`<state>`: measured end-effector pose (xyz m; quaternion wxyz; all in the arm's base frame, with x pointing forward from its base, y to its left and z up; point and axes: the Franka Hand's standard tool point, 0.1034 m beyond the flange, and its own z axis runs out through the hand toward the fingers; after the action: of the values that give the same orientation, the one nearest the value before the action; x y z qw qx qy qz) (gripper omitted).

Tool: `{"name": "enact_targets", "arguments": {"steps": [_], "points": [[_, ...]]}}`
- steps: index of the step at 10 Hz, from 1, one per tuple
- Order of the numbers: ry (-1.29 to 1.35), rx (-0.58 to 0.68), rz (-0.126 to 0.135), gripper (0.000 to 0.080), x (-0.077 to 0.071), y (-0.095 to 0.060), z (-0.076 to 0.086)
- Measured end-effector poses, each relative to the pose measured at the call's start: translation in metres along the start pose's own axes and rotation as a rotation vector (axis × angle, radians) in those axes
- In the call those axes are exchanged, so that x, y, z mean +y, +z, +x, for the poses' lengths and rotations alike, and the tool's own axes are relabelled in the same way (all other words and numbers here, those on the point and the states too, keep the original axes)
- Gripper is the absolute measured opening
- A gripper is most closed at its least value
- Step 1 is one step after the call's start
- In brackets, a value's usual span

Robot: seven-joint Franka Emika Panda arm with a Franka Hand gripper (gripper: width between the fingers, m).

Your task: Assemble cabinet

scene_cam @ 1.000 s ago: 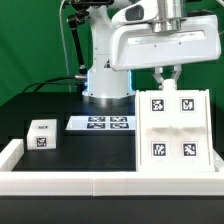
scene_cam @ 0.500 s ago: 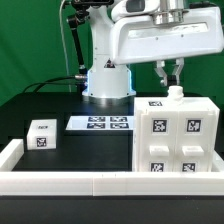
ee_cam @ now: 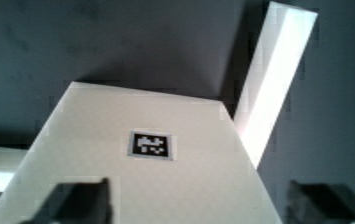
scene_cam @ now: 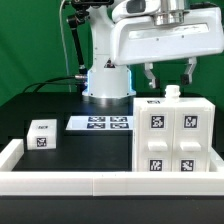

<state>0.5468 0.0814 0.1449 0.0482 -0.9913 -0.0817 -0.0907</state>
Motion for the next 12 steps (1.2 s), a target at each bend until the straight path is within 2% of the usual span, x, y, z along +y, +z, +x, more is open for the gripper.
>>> {"name": "enact_targets", "arguments": {"steps": [1, 2, 3, 4, 5, 6, 8, 9, 10, 12], "points": [[0.0, 0.0, 0.0, 0.0598, 0.0, 0.0, 0.0], [0.001, -0.001, 0.0, 0.0723, 0.0, 0.0, -0.001], [0.016, -0.013, -0.002, 0.0723, 0.007, 0.002, -0.01], [0.03, -0.035, -0.009, 0.0786, 0.02, 0.004, -0.026], [0.034, -0.055, -0.017, 0.0795, 0.04, 0.006, -0.041], [-0.005, -0.067, -0.02, 0.0795, 0.063, 0.006, -0.051], [-0.124, -0.009, -0.068, 0.0797, 0.129, 0.014, -0.077], [-0.157, -0.012, -0.077, 0.0797, 0.152, 0.016, -0.086], [-0.152, -0.006, -0.085, 0.0797, 0.168, 0.013, -0.087], [-0.146, -0.007, -0.078, 0.0797, 0.158, 0.016, -0.085]]}}
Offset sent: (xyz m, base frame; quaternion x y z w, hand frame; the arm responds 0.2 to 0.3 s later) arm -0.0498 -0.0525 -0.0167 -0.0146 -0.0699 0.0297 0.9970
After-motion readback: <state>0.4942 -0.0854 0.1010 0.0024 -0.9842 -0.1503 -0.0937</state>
